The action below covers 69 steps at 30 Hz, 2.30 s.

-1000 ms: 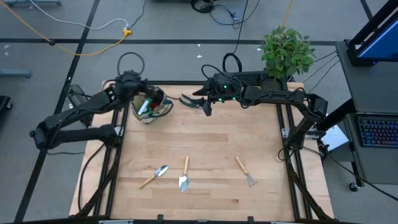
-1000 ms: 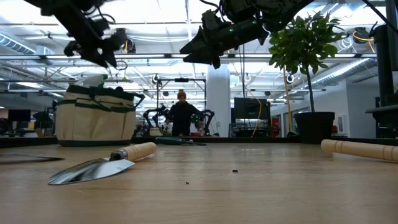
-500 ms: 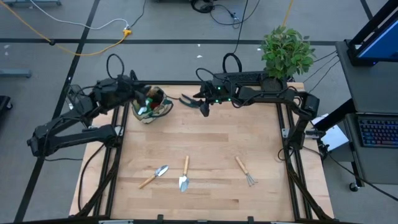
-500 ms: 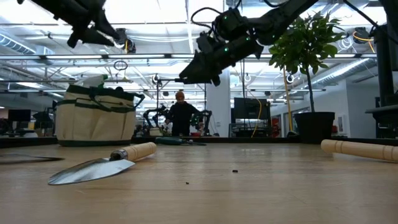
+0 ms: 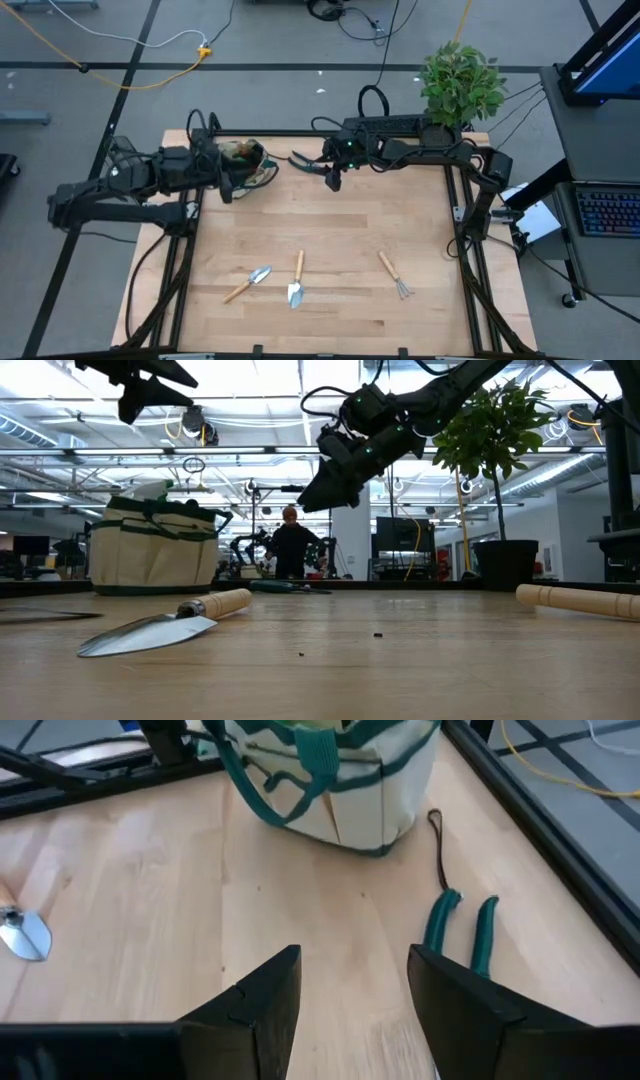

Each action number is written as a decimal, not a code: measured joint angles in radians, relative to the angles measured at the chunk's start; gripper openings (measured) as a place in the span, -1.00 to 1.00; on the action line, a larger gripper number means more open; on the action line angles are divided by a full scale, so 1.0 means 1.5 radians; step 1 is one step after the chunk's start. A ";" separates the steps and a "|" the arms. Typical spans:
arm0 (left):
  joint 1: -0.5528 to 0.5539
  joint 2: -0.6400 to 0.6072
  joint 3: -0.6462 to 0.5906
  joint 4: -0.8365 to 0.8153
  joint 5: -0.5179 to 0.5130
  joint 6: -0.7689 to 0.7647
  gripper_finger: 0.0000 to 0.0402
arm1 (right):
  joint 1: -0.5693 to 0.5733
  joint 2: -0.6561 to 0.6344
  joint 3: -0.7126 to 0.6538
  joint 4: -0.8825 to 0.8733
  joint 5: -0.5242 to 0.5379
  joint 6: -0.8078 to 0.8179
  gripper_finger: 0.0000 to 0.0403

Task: Pick & Place Garden tools in Gardening bag
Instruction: Put the shear scissor into the gardening bag

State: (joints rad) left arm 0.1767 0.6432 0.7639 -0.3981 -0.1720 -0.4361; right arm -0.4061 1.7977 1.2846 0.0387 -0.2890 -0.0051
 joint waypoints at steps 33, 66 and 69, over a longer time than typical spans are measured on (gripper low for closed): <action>-0.177 0.059 0.001 0.029 -0.189 -0.042 -0.19 | -0.002 0.109 0.078 0.020 0.073 0.096 -0.13; -0.192 0.077 0.001 0.019 -0.189 -0.050 -0.19 | -0.013 0.353 0.488 -0.364 0.016 0.227 -0.13; -0.194 0.077 0.001 0.019 -0.189 -0.050 -0.19 | -0.010 0.353 0.488 -0.368 0.017 0.227 -0.13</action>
State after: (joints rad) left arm -0.1146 0.7593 0.7647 -0.3698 -0.4553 -0.5109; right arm -0.4208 2.3267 2.0167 -0.5133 -0.2629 0.3351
